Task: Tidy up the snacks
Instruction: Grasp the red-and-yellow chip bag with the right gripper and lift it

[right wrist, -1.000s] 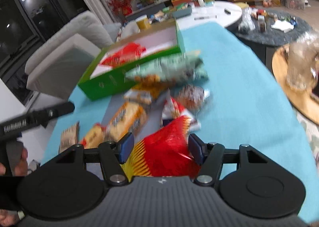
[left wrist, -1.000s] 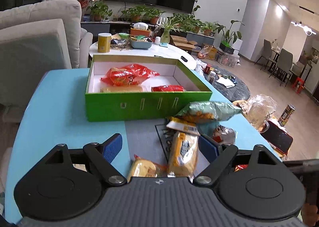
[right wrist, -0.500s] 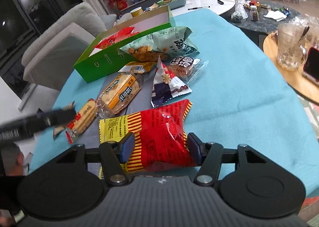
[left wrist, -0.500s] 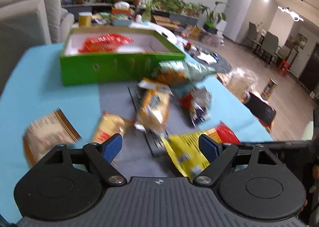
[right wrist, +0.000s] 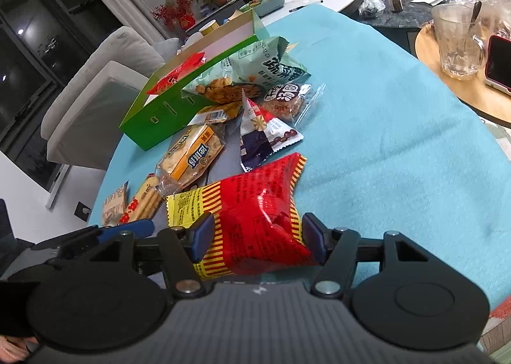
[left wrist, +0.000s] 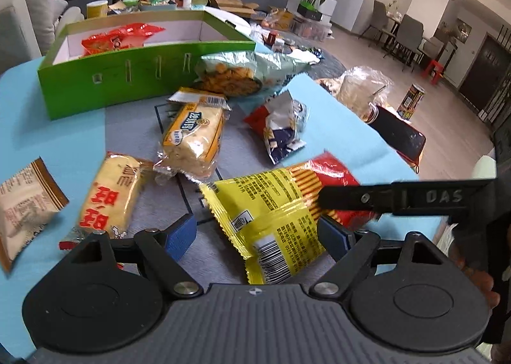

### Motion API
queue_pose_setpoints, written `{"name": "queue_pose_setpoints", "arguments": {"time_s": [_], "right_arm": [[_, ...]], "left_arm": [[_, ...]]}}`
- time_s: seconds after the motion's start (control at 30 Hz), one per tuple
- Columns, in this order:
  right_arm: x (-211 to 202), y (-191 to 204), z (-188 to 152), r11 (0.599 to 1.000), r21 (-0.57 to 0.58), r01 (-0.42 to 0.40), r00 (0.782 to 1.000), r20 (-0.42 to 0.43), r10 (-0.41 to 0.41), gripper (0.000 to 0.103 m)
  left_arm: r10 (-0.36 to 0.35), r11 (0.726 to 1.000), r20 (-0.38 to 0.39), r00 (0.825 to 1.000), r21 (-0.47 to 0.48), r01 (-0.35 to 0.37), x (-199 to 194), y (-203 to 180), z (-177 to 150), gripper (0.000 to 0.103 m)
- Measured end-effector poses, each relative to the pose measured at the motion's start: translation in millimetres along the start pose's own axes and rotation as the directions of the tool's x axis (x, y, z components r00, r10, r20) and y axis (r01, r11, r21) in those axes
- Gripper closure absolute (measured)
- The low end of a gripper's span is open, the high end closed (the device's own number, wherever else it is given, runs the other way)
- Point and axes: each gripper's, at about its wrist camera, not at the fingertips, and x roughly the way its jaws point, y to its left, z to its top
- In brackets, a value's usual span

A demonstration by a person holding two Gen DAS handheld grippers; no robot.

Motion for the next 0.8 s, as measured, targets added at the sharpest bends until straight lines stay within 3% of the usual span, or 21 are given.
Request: {"name": "queue_pose_setpoints", "arguments": {"time_s": [0.13,0.37,0.5,0.53,0.63,0.8], "right_arm": [[-4,2,6,0.998,-0.061,0.027,0.999,0.028,-0.026,0.039],[-3,8,16,0.988,-0.155,0.013,1.000,0.025,-0.009,0.036],[8,8,17,0.988,-0.151,0.000,1.000,-0.019,-0.003,0.037],[10,7,15,0.990,-0.141,-0.014,0.999,-0.034,0.009,0.043],[7,8,13,0.990,-0.140,-0.007,1.000,-0.020,0.004,0.048],[-6,16,18,0.990,-0.143,-0.024,1.000,0.015,0.026,0.048]], "left_arm": [[-0.012,1.000,-0.016,1.000,-0.011,0.012,5,0,0,0.022],[-0.026,1.000,-0.032,0.999,-0.015,0.025,11,-1,0,0.022],[-0.071,0.997,-0.033,0.997,-0.020,0.070,16,-1,1,0.026],[-0.070,0.997,-0.031,0.997,-0.018,0.070,16,-1,1,0.026],[-0.055,0.998,-0.002,0.998,0.005,0.055,11,-6,4,0.038],[-0.028,0.998,0.066,0.997,0.055,0.025,-5,-16,16,0.040]]}}
